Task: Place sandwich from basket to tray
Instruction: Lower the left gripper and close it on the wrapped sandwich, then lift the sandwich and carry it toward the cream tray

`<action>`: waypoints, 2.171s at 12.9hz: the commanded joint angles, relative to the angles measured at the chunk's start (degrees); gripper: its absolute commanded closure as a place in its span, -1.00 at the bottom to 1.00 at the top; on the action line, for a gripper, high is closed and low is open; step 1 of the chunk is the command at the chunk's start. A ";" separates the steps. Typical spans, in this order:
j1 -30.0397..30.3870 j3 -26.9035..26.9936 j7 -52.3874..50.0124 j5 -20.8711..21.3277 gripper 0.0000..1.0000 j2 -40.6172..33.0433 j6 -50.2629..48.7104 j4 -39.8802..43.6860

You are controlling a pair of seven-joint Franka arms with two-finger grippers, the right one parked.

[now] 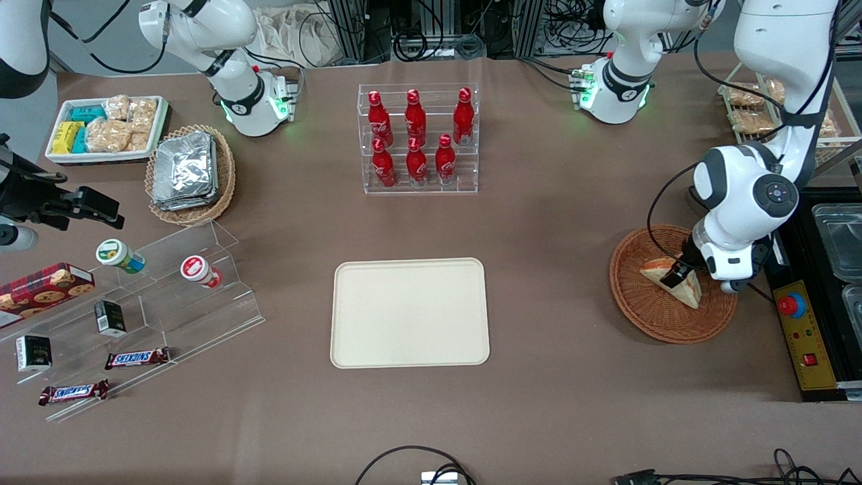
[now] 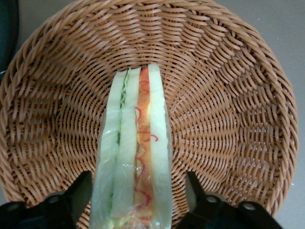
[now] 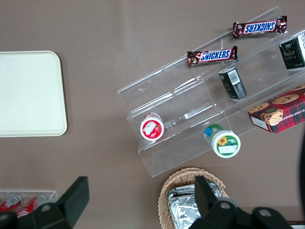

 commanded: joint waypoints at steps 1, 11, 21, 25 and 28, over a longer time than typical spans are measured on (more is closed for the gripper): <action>-0.11 -0.03 -1.13 0.61 -0.01 -0.13 1.04 -0.32; -0.81 -1.52 5.52 4.39 0.45 -9.52 -13.44 1.43; -0.81 -15.04 29.35 4.47 0.44 -11.82 -24.18 10.75; -0.81 -21.99 29.28 4.65 0.43 -10.77 -24.18 14.96; -0.81 -24.98 25.43 4.65 0.43 -9.55 -24.01 16.89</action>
